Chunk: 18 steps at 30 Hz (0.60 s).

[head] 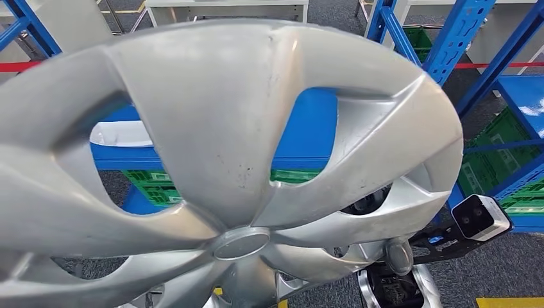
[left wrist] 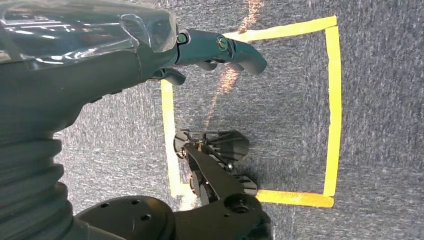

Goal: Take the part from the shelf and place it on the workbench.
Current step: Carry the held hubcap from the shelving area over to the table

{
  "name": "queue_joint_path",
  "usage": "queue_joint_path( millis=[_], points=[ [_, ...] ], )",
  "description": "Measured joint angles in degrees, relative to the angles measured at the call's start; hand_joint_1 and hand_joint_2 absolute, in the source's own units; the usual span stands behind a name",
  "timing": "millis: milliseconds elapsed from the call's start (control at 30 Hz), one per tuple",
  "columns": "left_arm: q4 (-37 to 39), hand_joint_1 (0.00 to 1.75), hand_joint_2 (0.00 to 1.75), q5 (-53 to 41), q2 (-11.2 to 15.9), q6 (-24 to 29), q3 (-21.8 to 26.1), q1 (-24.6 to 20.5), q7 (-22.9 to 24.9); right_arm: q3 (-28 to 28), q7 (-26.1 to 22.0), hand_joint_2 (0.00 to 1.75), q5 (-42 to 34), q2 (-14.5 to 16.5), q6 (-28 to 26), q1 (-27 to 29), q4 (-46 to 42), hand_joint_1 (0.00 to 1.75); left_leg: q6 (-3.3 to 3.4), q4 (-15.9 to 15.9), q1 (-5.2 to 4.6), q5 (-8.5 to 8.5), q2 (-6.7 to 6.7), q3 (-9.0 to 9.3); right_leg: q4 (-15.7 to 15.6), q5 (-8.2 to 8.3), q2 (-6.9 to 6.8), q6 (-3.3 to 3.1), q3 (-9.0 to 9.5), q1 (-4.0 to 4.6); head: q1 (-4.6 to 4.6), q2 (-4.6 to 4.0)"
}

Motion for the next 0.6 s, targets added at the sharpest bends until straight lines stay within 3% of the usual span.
queue_joint_path(
  millis=[100, 167, 200, 267, 333, 367, 433, 500, 533, 600],
  points=[
    [0.00, 0.00, 1.75, 0.01, 0.03, -0.03, 0.04, 0.00, -0.01, -0.01, -0.03, 1.75, -0.01, 0.03, 0.10, -0.02, -0.02, 1.71, 0.53, -9.46, -0.09, 4.21, -0.05, 5.29, 0.00, 0.11, 0.03, 0.18, 0.10, 0.06, 0.01, 0.00],
    [0.00, 0.00, 1.75, 0.03, 0.11, -0.04, 0.10, -0.01, -0.01, 0.01, -0.10, 1.75, -0.02, 0.14, 0.31, -0.11, -0.07, 1.71, 1.10, -15.09, -0.39, 5.54, -0.11, 8.17, 0.03, 0.36, 0.03, 0.59, -0.11, 0.26, 0.02, 0.00],
    [0.00, 0.00, 1.75, 0.05, 0.16, -0.04, 0.14, 0.02, -0.02, 0.02, -0.14, 1.75, -0.02, 0.22, 0.43, -0.16, -0.09, 1.71, 1.35, -16.38, -0.56, 5.62, -0.14, 8.70, 0.02, 0.54, 0.02, 0.88, -0.30, 0.30, 0.03, 0.00],
    [0.00, 0.00, 1.75, 0.13, 0.20, -0.04, 0.22, 0.19, -0.02, 0.05, -0.16, 1.75, -0.03, 0.36, 0.58, -0.27, -0.15, 1.71, 1.85, -16.82, -0.68, 5.95, -0.10, 8.51, -0.09, 0.91, 0.01, 1.55, -0.61, 0.34, 0.02, 0.00],
    [0.00, 0.00, 1.75, 0.16, 0.16, -0.03, 0.34, 0.29, -0.02, 0.06, -0.17, 1.75, -0.04, 0.42, 0.61, -0.37, -0.24, 1.71, 2.65, -17.64, -0.46, 6.82, 0.07, 8.58, 1.16, -0.01, 0.01, 1.82, -1.51, 0.38, 0.12, 0.00],
    [0.00, 0.00, 1.75, 0.16, 0.11, -0.03, 0.41, 0.29, -0.03, 0.06, -0.17, 1.75, -0.05, 0.41, 0.62, -0.45, -0.28, 1.71, 3.00, -18.03, -0.32, 7.29, 0.16, 8.52, 3.44, -1.38, 0.02, 1.73, -2.59, 0.38, 0.20, 0.00],
    [0.00, 0.00, 1.75, 0.16, 0.02, -0.03, 0.56, 0.30, -0.03, 0.06, -0.17, 1.75, -0.07, 0.40, 0.63, -0.55, -0.31, 1.71, 3.32, -18.08, -0.34, 7.83, 0.26, 7.96, 10.87, -5.08, 0.02, 1.46, -5.78, 0.25, 0.34, 0.00],
    [0.00, 0.00, 1.75, 0.16, -0.06, -0.03, 0.74, 0.36, -0.03, 0.05, -0.17, 1.75, -0.09, 0.38, 0.65, -0.50, -0.31, 1.71, 3.31, -17.78, -0.44, 8.15, 0.29, 7.19, 16.09, -7.00, 0.01, 1.81, -7.67, 0.21, 0.37, 0.00],
    [0.00, 0.00, 1.75, 0.16, -0.10, -0.03, 0.83, 0.37, -0.03, 0.05, -0.17, 1.75, -0.11, 0.37, 0.66, -0.50, -0.31, 1.71, 3.29, -17.51, -0.46, 8.25, 0.28, 6.83, 15.46, -6.65, 0.00, 2.21, -6.99, 0.20, 0.38, 0.00],
    [0.00, 0.00, 1.75, 0.16, -0.22, -0.03, 0.94, 0.36, -0.03, 0.05, -0.16, 1.75, -0.16, 0.35, 0.74, -0.55, -0.31, 1.71, 3.15, -16.73, -0.47, 8.28, 0.22, 6.19, 8.05, -4.25, -0.03, 2.96, -2.65, 0.15, 0.38, 0.00]
  ],
)
